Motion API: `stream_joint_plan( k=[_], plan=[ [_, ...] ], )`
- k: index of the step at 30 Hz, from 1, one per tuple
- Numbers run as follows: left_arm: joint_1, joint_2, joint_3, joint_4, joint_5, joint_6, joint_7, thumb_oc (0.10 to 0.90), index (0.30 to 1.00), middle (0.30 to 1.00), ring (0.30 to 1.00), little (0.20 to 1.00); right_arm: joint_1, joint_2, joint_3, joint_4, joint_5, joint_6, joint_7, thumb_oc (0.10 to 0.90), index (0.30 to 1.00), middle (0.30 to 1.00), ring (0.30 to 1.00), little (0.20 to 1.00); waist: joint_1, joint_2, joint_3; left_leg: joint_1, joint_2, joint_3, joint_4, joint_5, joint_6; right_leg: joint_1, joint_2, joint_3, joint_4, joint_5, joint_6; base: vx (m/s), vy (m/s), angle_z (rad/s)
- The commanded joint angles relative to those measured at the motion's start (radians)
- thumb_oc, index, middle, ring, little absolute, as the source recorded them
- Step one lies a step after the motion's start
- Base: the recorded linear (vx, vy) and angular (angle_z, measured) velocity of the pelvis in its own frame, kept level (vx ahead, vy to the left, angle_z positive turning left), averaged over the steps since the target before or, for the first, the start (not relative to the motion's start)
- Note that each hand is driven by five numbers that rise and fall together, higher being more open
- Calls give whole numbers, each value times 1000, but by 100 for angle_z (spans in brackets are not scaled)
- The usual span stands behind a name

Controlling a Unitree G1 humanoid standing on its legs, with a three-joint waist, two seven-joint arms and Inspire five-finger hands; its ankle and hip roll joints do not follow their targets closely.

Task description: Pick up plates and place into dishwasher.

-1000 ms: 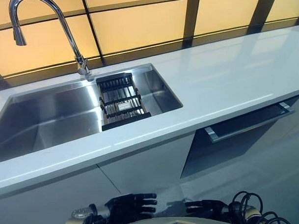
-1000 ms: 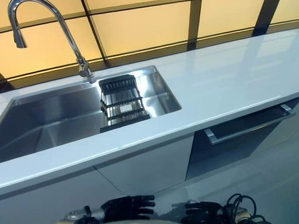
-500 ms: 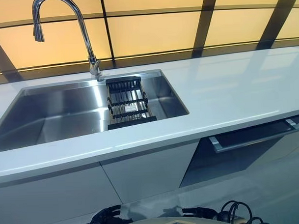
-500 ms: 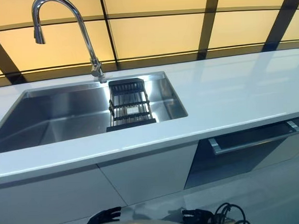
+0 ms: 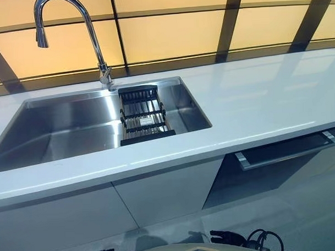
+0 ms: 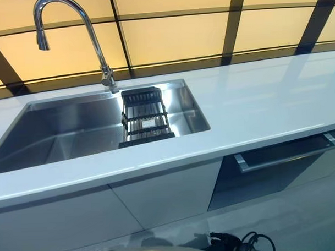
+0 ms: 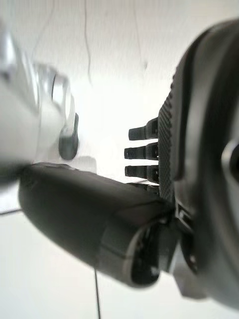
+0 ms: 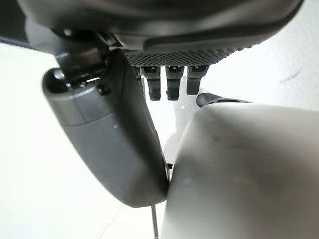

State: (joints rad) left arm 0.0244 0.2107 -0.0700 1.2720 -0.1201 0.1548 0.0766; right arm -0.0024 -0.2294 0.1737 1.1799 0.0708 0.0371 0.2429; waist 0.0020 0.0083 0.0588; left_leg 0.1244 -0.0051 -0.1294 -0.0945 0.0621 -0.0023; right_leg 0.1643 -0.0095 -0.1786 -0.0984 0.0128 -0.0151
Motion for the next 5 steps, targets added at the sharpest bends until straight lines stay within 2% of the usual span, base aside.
stream_joint_plan(
  k=[1,3,5],
  plan=[
    [-5,-15,-4,58,-9,22,-15,800,900,900,900,900,-37,32,25,12,-11,-15,-2,800,900,900,900,900,22,-2,45,51,-102,84,7,-153,76,34,44,31,11,-89,6,0,0,0],
    [-13,-12,-3,48,-62,-24,-1,800,900,900,900,900,-36,29,25,12,-7,-11,-3,800,900,900,900,900,20,-4,46,51,-102,84,7,-155,77,33,44,33,11,-90,7,0,0,0],
    [-18,-15,4,29,-104,-40,20,800,900,900,900,900,-32,30,22,10,1,-12,-4,800,900,900,900,900,21,-6,48,53,-104,82,7,-157,76,35,45,34,11,-90,8,0,0,0]
  ],
)
